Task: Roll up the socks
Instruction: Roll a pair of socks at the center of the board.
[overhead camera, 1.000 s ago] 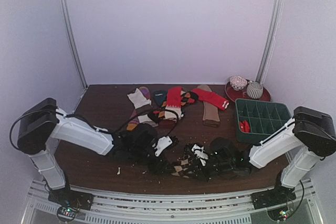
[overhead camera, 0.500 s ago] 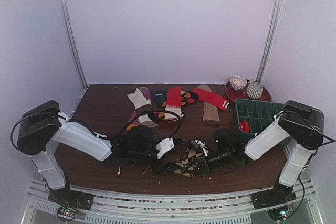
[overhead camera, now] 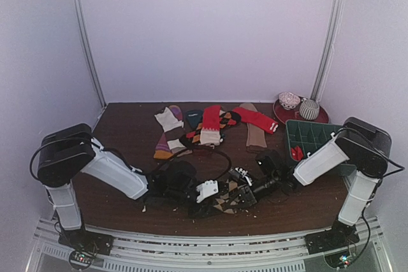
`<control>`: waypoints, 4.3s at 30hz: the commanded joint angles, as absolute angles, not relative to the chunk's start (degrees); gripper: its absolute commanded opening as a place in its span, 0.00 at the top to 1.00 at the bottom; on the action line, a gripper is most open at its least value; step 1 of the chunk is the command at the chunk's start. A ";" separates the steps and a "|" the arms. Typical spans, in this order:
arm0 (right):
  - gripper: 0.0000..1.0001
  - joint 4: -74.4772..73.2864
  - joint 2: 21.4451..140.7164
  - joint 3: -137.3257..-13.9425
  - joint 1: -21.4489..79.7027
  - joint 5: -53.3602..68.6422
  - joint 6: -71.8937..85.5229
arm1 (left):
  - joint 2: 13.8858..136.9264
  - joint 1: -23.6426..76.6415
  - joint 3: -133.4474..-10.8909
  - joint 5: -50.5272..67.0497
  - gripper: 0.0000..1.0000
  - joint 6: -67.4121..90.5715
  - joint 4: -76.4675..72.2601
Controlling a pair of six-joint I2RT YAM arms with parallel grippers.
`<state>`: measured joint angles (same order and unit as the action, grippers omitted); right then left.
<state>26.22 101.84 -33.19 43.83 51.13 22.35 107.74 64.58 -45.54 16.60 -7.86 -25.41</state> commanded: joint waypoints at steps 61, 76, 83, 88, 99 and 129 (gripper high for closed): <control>0.43 40.65 78.21 -17.37 54.07 16.88 -1.82 | 124.59 57.92 -59.84 27.37 1.00 19.01 8.10; 0.53 40.39 87.68 -19.78 54.14 15.11 -2.65 | 124.50 57.66 -59.59 27.50 1.00 18.11 8.24; 0.81 34.29 93.67 -23.15 54.16 17.73 4.24 | 124.13 57.33 -60.20 26.17 1.00 18.27 7.73; 0.87 30.89 97.99 -24.16 54.01 20.34 11.38 | 121.30 57.09 -60.48 22.72 0.83 18.43 5.15; 0.88 22.16 103.25 -28.23 51.18 38.41 18.82 | 98.21 57.53 -44.48 7.63 0.20 7.63 -17.27; 0.88 -5.92 113.91 -44.03 42.28 53.35 5.47 | 103.12 65.65 -38.83 10.18 0.50 -8.72 -33.90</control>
<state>6.26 109.93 -47.75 42.11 61.56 5.43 101.78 65.69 -39.07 11.94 -7.73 -30.09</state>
